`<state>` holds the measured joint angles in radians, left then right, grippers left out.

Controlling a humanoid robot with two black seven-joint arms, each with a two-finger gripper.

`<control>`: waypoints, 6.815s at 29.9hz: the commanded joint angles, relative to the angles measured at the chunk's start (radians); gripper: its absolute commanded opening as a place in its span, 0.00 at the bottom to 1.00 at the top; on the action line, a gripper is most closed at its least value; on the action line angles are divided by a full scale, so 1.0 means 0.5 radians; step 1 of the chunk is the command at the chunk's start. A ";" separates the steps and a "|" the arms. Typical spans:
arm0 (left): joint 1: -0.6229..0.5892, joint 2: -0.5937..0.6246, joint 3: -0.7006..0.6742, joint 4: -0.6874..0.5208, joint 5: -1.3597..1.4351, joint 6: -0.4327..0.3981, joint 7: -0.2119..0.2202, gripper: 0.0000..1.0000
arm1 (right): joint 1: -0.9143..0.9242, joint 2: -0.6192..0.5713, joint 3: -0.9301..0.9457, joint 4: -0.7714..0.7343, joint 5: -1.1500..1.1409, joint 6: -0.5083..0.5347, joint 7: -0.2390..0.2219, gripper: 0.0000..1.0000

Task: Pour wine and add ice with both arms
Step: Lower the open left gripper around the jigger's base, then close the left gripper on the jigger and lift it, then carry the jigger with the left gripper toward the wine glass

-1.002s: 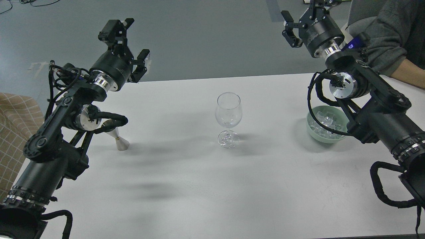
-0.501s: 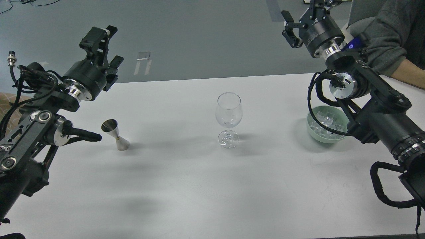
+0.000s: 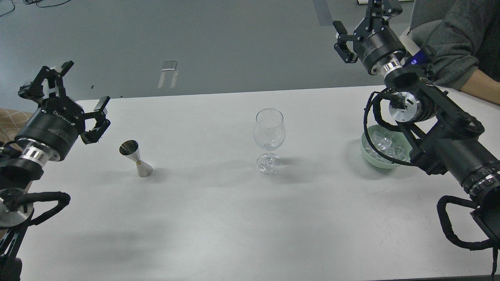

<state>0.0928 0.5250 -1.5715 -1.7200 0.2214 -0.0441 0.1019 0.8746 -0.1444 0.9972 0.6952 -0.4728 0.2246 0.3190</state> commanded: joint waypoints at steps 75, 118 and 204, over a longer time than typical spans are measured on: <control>-0.272 -1.050 -0.192 1.059 -0.246 0.036 0.085 0.67 | -0.062 0.025 -0.077 -0.016 -0.024 -0.007 0.000 1.00; -0.293 -1.050 -0.176 1.108 -0.246 -0.010 0.103 0.44 | -0.071 0.028 -0.074 -0.016 -0.024 -0.007 0.003 1.00; -0.750 -1.050 0.692 0.480 -0.250 0.499 0.195 0.12 | -0.491 -0.205 -0.046 0.061 -0.012 -0.011 0.025 1.00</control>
<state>-0.2725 0.0000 -1.2370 -1.4768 0.0967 0.2045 0.1980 0.6344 -0.2464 0.9720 0.7246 -0.4785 0.2194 0.3311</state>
